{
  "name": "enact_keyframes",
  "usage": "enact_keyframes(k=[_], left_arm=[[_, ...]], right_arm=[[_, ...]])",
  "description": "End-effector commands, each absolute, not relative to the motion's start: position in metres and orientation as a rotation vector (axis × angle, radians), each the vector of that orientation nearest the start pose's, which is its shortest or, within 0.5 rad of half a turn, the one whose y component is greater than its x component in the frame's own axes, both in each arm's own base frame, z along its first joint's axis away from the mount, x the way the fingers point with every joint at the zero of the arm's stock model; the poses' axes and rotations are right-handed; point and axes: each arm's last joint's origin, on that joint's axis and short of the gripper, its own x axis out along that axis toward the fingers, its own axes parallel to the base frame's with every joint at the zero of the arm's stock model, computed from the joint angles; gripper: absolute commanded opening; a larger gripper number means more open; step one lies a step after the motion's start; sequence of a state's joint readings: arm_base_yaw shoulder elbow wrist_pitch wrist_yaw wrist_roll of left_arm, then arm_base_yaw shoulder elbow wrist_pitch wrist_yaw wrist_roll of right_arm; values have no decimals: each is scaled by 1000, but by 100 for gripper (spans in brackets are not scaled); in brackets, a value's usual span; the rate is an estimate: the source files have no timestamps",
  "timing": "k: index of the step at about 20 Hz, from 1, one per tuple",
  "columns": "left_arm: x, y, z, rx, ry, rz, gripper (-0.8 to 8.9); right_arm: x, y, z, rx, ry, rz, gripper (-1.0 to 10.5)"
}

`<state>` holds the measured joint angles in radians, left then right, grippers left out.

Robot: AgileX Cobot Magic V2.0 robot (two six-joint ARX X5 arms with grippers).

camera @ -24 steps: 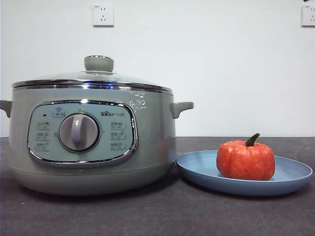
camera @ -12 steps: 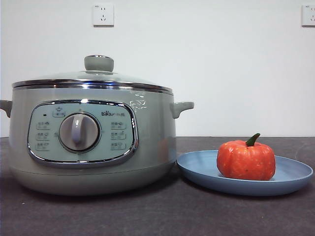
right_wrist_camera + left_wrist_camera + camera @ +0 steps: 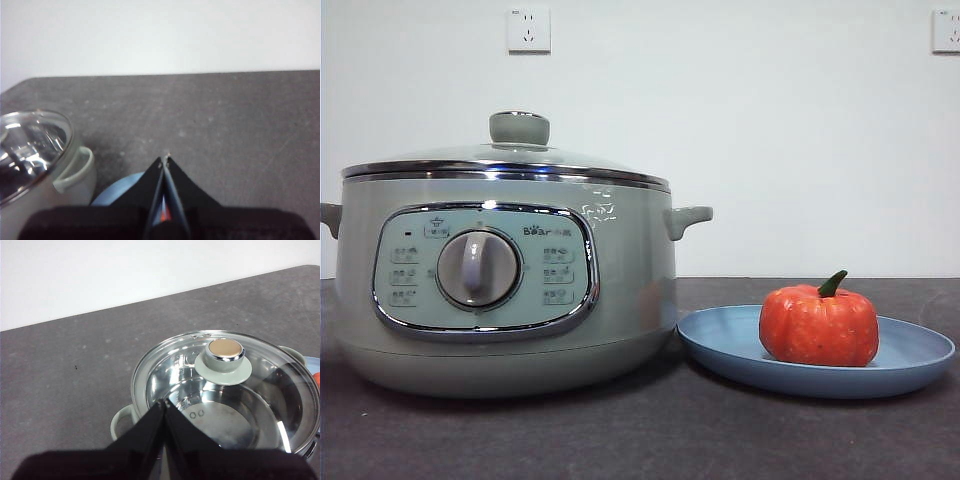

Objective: Take the pumpkin out from the steamer,put the pumpkin in the blue plate,close the lid

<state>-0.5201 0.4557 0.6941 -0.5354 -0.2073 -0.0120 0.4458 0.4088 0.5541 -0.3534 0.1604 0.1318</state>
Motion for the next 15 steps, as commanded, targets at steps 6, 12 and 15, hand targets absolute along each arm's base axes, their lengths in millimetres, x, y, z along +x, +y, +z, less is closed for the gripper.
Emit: enact_keyframes(k=[6,12,15], left_arm=[[72,-31,305,180,258,-253,-3],[44,-8,303,73,-14,-96,-3],[50,-5,280,57,-104,-16,-3]], right_arm=[[96,41,274,48,306,260,-17],[93,39,267,24,379,252,-17],[92,39,264,15,409,252,-17]])
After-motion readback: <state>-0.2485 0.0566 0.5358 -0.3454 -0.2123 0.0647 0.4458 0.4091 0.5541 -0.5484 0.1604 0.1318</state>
